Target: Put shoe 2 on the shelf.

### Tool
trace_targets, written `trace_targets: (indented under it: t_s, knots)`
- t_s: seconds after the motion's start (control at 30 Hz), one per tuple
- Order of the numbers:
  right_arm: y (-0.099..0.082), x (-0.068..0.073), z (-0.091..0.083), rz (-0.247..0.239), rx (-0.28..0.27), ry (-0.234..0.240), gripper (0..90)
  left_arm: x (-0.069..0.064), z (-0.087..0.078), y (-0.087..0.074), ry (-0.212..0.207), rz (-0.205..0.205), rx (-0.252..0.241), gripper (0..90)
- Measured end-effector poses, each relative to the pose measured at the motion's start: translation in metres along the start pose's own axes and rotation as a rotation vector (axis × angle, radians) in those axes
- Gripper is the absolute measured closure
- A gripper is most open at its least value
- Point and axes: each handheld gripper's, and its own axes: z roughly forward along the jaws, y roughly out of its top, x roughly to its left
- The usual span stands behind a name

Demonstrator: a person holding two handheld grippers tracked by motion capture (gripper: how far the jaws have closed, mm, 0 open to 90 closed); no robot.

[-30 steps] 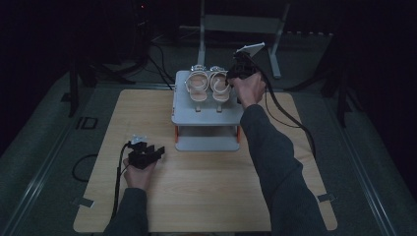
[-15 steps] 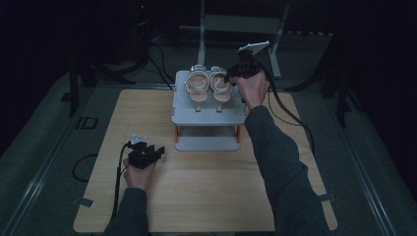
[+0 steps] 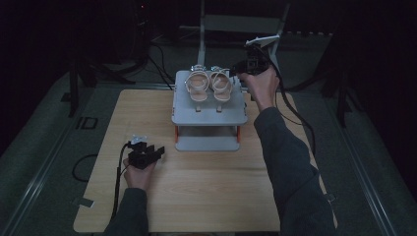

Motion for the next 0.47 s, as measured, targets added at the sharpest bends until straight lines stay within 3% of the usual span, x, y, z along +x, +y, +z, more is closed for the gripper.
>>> trace_targets:
  t_s: [0.1,0.17,0.23,0.37,0.47]
  knots:
    - [-0.003,-0.005,-0.004,-0.016,0.018,0.032,55.7,0.0,0.0,0.0,0.001,-0.001,-0.001,49.0]
    - [-0.004,-0.009,-0.011,-0.017,-0.029,0.028,55.4,0.0,0.0,0.0,0.001,-0.001,-0.002,49.1]
    - [-0.005,-0.011,-0.014,-0.019,-0.039,0.033,55.1,0.0,0.0,0.0,0.001,-0.001,-0.001,49.1]
    - [-0.018,-0.022,-0.029,-0.086,-0.111,0.003,53.9,0.0,0.0,0.0,0.001,-0.001,-0.002,49.0]
    - [-0.029,-0.028,-0.035,-0.107,-0.145,-0.006,52.8,0.0,0.0,0.0,0.001,0.0,-0.002,49.0]
